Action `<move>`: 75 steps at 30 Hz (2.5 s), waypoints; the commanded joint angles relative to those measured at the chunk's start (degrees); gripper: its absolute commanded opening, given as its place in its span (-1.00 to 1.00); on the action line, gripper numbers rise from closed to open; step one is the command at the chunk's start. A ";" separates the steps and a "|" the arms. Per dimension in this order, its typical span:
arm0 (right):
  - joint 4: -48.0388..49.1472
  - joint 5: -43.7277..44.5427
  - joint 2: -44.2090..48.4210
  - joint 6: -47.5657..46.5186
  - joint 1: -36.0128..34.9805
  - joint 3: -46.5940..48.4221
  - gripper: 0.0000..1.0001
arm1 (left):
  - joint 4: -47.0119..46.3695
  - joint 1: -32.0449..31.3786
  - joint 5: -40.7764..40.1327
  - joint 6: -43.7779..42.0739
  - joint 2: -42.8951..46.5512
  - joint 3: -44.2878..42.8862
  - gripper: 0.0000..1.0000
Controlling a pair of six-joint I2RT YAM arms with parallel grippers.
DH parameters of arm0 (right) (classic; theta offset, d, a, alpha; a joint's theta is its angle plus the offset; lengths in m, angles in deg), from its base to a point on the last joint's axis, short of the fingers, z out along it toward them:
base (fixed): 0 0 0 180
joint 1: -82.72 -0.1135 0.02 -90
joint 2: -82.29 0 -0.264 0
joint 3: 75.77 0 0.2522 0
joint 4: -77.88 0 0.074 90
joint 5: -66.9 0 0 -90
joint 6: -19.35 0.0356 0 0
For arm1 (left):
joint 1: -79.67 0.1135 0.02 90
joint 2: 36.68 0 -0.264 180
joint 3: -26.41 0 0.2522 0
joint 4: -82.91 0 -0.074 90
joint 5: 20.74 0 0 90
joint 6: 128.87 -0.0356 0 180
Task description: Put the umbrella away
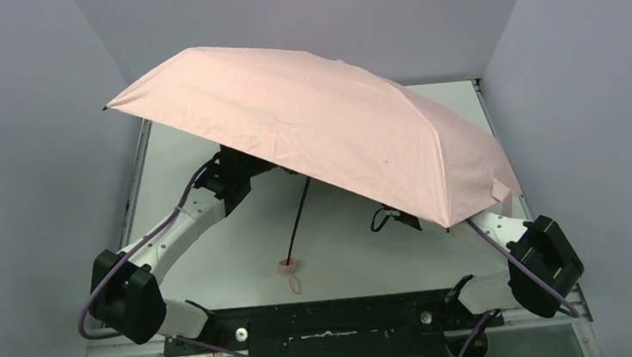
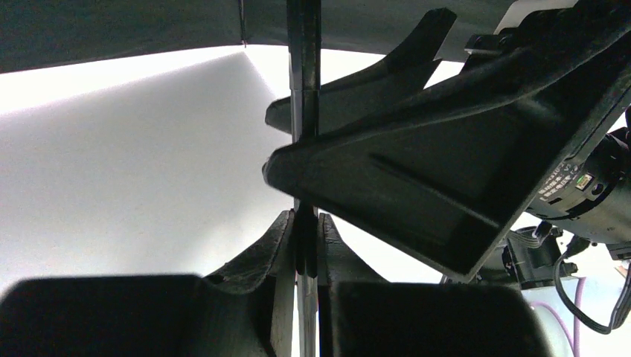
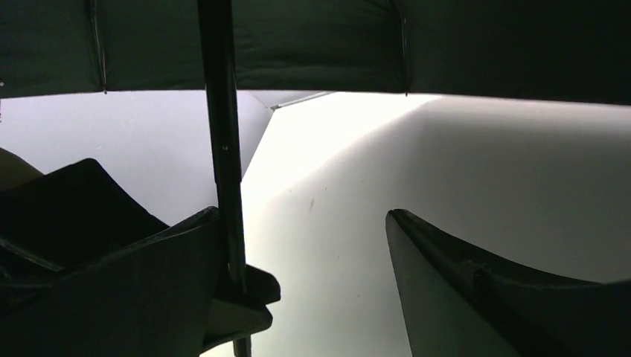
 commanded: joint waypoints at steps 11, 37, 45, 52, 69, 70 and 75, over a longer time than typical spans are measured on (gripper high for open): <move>33.78 -3.35 -6.60 -2.64 3.62 1.87 0.57 | -2.00 1.58 -1.32 0.38 0.68 -2.21 -1.00; 18.46 -19.39 -16.28 10.37 11.78 21.01 0.54 | 0.03 1.25 -0.32 -1.76 -0.13 -3.02 -1.00; 14.99 -24.63 -20.07 11.51 12.92 26.35 0.48 | 0.56 1.16 0.14 -2.60 -0.15 -2.89 -1.00; 15.15 -26.72 -22.17 12.41 13.81 28.55 0.27 | 0.53 1.16 0.71 -2.95 -0.16 -2.75 -1.00; 15.29 -26.29 -25.08 11.38 14.67 32.32 -0.08 | 0.43 1.16 1.32 -3.21 -0.30 -2.46 -1.00; 15.48 -26.25 -25.19 11.25 14.67 32.42 -0.17 | 0.46 1.16 1.34 -3.21 -0.37 -2.51 -1.00; 15.47 -26.40 -24.92 9.06 14.68 32.33 -0.72 | 0.54 1.16 1.27 -3.21 -0.33 -2.50 -1.00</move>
